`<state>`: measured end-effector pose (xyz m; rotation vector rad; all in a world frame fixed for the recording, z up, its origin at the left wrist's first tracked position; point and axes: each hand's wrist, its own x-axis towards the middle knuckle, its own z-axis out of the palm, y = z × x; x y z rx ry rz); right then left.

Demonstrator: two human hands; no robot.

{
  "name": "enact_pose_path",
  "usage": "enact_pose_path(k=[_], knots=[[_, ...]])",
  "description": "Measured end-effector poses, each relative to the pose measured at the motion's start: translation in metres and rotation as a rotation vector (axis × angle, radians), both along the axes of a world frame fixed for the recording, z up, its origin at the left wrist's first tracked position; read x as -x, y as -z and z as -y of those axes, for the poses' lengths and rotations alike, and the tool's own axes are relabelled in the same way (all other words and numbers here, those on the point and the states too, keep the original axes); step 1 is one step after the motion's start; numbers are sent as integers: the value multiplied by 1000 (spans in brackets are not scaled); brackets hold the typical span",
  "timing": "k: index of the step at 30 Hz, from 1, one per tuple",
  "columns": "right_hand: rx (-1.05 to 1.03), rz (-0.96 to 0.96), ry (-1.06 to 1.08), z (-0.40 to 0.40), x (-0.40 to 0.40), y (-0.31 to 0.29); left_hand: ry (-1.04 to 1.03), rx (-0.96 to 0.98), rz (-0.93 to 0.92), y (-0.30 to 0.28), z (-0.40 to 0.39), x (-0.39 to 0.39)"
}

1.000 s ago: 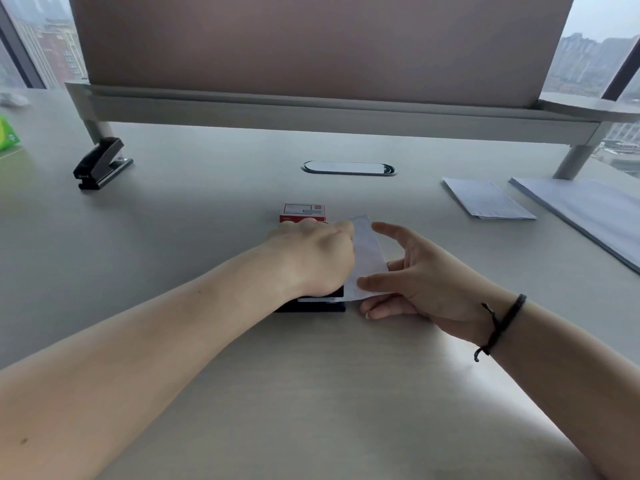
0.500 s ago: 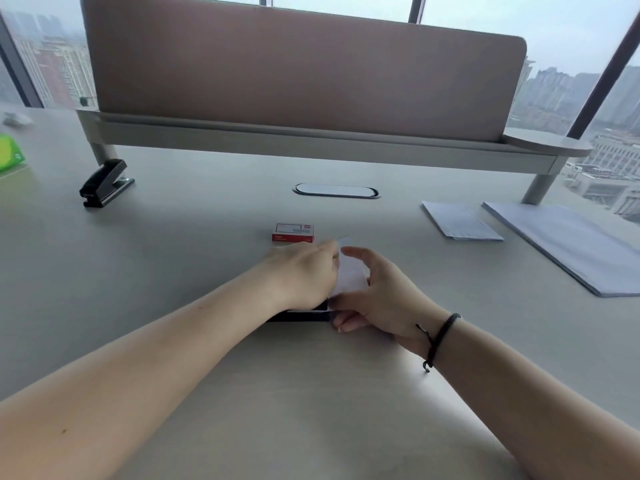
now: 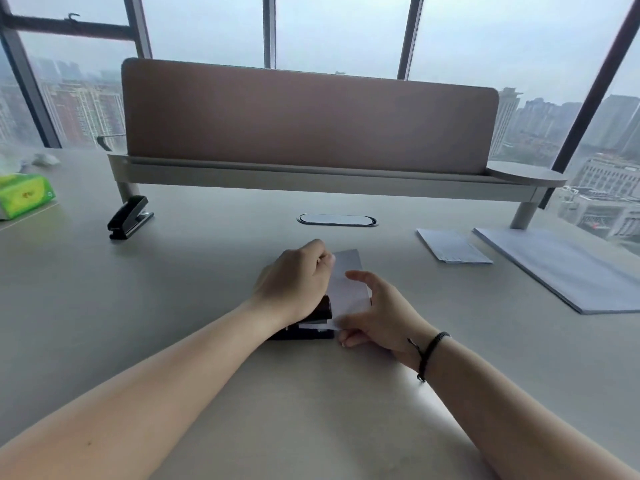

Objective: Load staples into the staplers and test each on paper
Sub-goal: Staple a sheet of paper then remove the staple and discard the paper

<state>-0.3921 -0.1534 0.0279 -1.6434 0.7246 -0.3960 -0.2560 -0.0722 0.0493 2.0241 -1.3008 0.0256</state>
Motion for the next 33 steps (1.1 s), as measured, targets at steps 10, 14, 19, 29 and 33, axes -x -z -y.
enact_pose_path(k=[10, 14, 19, 29, 33], knots=[[-115, 297, 38, 11, 38, -29, 177, 435, 240, -1, -37, 13], [-92, 457, 31, 5, 49, -55, 276, 421, 348, 3, -59, 14], [-20, 442, -85, -25, 46, -60, 370, 464, 409, 0, -71, 10], [38, 363, -200, -42, 39, -52, 552, 516, 199, 16, -83, 8], [342, 213, -173, -36, 40, -45, 548, 529, 117, 15, -79, 14]])
